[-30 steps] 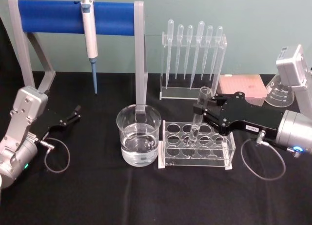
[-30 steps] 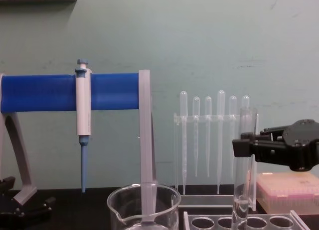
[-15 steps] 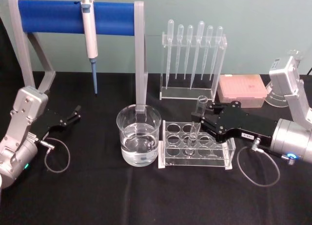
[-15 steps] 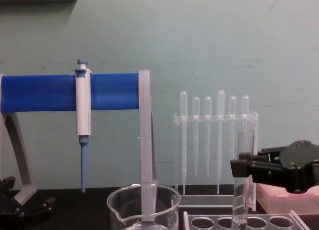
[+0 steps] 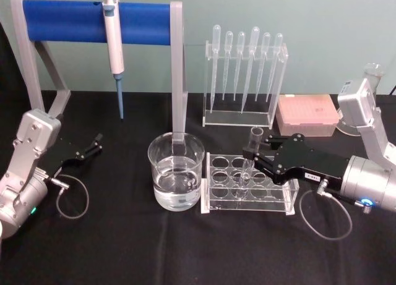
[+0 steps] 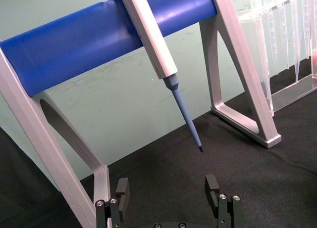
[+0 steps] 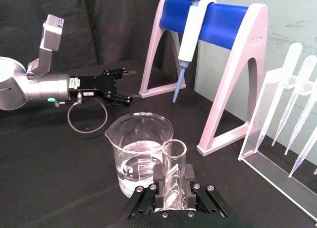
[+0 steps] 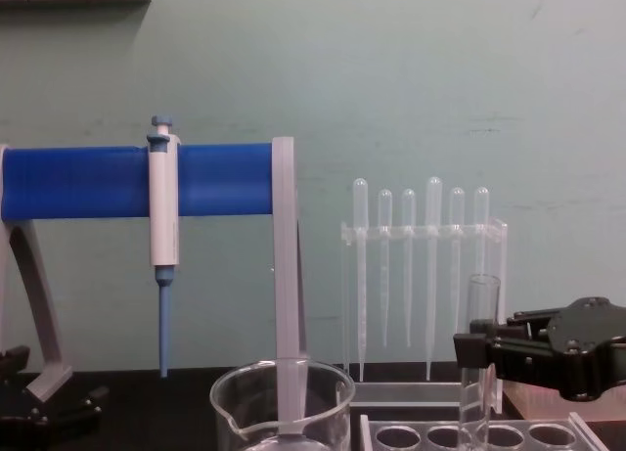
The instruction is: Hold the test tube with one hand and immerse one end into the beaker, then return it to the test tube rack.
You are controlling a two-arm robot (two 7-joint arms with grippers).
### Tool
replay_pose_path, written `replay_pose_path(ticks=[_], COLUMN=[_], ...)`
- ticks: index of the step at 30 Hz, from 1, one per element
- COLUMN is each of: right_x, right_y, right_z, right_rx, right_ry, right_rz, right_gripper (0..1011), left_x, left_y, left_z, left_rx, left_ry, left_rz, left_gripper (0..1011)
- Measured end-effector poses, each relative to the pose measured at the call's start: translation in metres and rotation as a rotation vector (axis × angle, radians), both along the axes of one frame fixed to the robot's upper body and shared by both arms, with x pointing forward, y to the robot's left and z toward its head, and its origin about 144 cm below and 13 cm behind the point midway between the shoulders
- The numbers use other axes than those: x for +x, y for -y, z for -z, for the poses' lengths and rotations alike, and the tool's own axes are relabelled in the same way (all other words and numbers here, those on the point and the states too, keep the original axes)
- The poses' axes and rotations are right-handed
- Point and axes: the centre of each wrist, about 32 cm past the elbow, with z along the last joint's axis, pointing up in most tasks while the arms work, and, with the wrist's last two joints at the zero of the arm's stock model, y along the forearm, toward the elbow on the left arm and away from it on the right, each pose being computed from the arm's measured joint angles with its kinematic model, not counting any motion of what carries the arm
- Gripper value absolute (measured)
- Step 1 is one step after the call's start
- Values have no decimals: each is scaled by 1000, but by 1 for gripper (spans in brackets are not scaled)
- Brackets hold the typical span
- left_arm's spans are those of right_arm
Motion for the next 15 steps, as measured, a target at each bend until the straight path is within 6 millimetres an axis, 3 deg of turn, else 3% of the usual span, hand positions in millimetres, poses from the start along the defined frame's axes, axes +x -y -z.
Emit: replay_pose_path(ticks=[10,15], right_x=[0,0], right_y=[0,0], right_z=[-1,-1], right_rx=[-1,-1], right_ry=[2,2], right_rz=[0,-1], right_gripper=[248,393], left_x=[0,0], left_y=[0,0], left_z=[0,0], left_rx=[0,0], left_ry=[0,0], left_rz=[0,0], left_gripper=[1000,1000])
